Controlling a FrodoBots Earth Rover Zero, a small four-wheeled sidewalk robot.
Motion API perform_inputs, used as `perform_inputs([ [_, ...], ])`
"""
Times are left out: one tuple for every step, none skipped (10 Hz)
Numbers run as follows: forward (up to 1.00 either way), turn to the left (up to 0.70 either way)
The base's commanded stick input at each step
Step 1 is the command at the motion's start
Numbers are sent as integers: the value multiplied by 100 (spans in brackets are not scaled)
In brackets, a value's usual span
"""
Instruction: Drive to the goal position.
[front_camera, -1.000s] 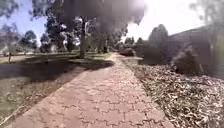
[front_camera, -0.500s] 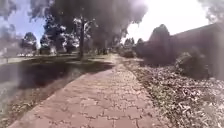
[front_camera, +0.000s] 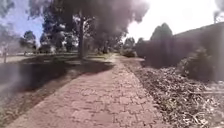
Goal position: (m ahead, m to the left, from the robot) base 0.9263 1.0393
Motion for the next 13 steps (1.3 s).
perform_inputs([
  [58, 0],
  [58, 0],
  [58, 0],
  [58, 0],
  [58, 0],
  [58, 0],
  [58, 0],
  [58, 0],
  [58, 0],
  [58, 0],
  [58, 0],
  [58, 0],
  [58, 0],
])
